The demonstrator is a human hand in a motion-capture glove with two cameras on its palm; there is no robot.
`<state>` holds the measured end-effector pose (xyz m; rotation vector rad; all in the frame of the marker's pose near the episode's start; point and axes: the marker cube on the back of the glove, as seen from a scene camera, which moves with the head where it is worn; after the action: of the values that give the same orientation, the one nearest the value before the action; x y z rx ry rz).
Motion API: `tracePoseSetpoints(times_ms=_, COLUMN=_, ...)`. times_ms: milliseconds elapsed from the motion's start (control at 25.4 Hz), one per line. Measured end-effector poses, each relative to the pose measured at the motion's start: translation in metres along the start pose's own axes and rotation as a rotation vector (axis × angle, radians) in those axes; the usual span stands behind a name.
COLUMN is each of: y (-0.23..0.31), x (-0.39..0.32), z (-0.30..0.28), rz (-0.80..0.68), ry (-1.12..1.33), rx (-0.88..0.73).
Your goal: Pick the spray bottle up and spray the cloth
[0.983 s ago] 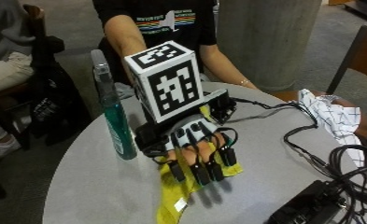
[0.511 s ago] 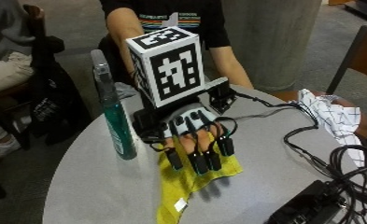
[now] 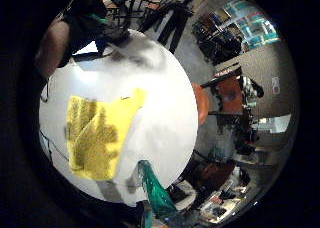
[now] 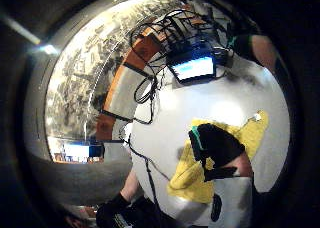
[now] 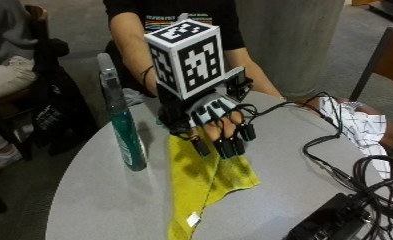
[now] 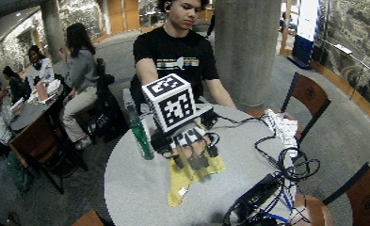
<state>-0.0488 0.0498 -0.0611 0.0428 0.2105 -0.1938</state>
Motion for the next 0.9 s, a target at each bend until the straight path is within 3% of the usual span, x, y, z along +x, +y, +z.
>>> tracePoseSetpoints(times_ms=393, y=0.087, x=-0.046, z=-0.005, rz=-0.111, ry=-0.062, rx=-0.052)
tracePoseSetpoints(times_ms=904, y=0.23, x=-0.046, z=0.041, rz=-0.163, ry=-0.211, rx=-0.024)
